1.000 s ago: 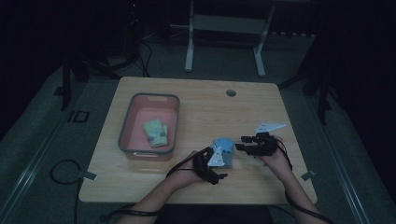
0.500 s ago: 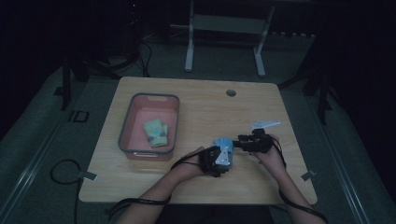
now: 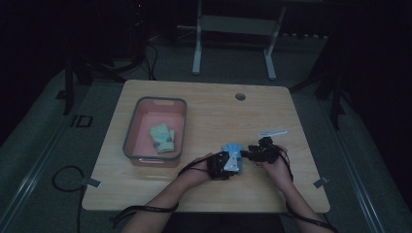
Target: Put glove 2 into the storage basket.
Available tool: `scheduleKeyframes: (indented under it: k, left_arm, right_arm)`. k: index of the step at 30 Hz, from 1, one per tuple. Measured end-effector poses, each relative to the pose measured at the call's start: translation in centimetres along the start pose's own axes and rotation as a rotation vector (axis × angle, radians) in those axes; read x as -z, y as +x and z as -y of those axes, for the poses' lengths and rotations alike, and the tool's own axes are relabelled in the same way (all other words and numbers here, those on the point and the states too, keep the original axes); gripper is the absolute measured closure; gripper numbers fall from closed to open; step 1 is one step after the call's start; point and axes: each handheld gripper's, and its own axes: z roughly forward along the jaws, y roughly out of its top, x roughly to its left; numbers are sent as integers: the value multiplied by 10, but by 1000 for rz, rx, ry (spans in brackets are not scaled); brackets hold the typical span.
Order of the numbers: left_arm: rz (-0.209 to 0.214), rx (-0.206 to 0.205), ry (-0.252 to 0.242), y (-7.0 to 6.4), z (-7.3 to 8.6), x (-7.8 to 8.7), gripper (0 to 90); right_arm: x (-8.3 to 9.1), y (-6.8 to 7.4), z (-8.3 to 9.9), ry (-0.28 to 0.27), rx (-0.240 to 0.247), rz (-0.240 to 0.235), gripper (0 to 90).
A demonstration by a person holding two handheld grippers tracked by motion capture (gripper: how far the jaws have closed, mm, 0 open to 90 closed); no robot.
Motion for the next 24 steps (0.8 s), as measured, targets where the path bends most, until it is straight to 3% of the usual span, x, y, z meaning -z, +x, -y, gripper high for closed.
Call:
scheduleKeyframes:
  k: [6,9,17,24]
  left_arm:
    - [4,-18,10,1,-1,0,730]
    - [12,-13,14,2,-1,0,733]
    - [43,17,7,7,1,0,744]
    - [51,28,2,8,2,0,747]
  right_arm:
    - [-4,2,10,3,-95,-45,462]
    - [-8,4,9,0,-115,-41,464]
    - [-19,16,4,9,-50,-64,520]
    - [-28,18,0,7,24,-134,597]
